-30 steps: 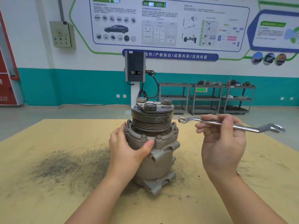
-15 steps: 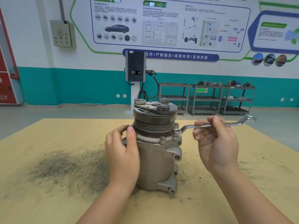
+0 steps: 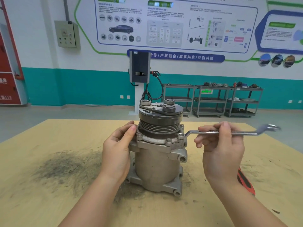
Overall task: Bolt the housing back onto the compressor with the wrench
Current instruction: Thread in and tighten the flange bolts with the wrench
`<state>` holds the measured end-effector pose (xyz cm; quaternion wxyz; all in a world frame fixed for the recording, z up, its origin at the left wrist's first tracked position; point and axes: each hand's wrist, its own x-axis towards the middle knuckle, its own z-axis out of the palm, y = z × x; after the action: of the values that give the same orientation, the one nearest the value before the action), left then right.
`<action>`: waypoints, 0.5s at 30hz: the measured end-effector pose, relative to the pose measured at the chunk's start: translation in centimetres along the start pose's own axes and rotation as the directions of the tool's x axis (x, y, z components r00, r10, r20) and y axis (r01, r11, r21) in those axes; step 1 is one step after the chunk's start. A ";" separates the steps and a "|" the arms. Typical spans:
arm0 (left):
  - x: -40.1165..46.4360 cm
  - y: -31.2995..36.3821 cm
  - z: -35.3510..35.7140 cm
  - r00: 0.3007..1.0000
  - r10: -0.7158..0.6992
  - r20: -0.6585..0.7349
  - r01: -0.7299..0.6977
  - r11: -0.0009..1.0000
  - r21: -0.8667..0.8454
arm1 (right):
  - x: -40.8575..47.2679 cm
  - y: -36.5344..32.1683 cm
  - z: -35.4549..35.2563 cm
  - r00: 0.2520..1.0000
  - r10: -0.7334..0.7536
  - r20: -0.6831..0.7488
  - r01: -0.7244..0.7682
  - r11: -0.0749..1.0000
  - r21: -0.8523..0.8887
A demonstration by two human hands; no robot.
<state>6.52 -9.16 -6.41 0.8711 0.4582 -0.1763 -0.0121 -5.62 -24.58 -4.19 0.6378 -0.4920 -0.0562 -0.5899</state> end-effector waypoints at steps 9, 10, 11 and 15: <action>-0.3 -0.6 0.2 0.999 0.042 0.033 -0.042 0.999 0.011 | -2.6 0.1 0.0 0.682 -0.466 0.564 0.666 0.715 -0.215; -0.4 -0.7 0.1 0.997 0.070 0.029 -0.072 0.995 0.074 | -2.6 -0.2 0.3 0.703 -0.463 0.540 0.631 0.756 -0.172; -0.6 -0.8 0.0 0.994 0.107 0.036 -0.111 0.981 0.158 | -2.4 -0.6 0.6 0.747 -0.460 0.480 0.582 0.802 -0.137; -1.2 -1.0 -0.6 0.955 0.216 0.204 -0.285 0.860 0.424 | -0.7 -1.8 1.0 0.978 -0.186 0.095 0.194 0.977 -0.082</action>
<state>5.75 -9.04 -7.86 0.7202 0.6175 -0.2972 0.1080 -6.80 -23.12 -3.13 0.5523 -0.5381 -0.1038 -0.6282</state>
